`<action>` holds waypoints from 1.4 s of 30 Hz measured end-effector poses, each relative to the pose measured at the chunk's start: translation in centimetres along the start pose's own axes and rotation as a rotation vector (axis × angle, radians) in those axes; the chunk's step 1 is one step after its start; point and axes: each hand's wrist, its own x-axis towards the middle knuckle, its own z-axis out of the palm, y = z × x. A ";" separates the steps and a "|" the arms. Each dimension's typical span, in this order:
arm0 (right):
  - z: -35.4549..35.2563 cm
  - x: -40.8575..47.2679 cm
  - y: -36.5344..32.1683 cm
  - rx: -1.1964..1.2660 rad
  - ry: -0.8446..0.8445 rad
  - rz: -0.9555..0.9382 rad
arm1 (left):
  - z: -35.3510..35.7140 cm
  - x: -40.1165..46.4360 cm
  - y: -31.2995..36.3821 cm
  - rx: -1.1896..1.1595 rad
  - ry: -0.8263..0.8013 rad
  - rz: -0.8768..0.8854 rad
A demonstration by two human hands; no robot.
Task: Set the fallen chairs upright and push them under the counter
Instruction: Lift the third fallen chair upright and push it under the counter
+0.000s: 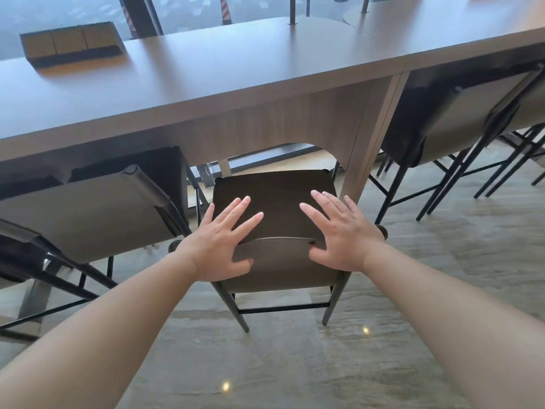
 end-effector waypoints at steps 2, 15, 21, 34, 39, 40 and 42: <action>0.0 0.1 0.1 -0.005 0.000 -0.007 | 0.0 0.1 -0.1 0.001 0.001 0.006; -1.5 -0.9 0.8 -0.097 -0.073 -0.139 | -1.2 -0.2 -2.5 0.131 -0.047 0.011; -1.8 -1.5 2.0 -0.168 -0.058 -0.119 | -0.3 -0.3 -2.9 0.013 -0.007 0.005; -2.0 0.1 0.8 -0.135 -0.061 -0.131 | 0.2 -1.7 -4.3 -0.012 0.013 -0.030; -1.7 1.3 1.6 -0.108 -0.100 -0.150 | 0.1 -2.2 -3.7 -0.035 0.023 -0.050; -1.7 1.6 1.7 -0.108 -0.104 -0.158 | 0.1 -2.3 -3.6 -0.037 0.025 -0.060; -1.7 2.0 1.9 -0.112 -0.106 -0.172 | 0.0 -2.5 -3.5 -0.036 0.019 -0.083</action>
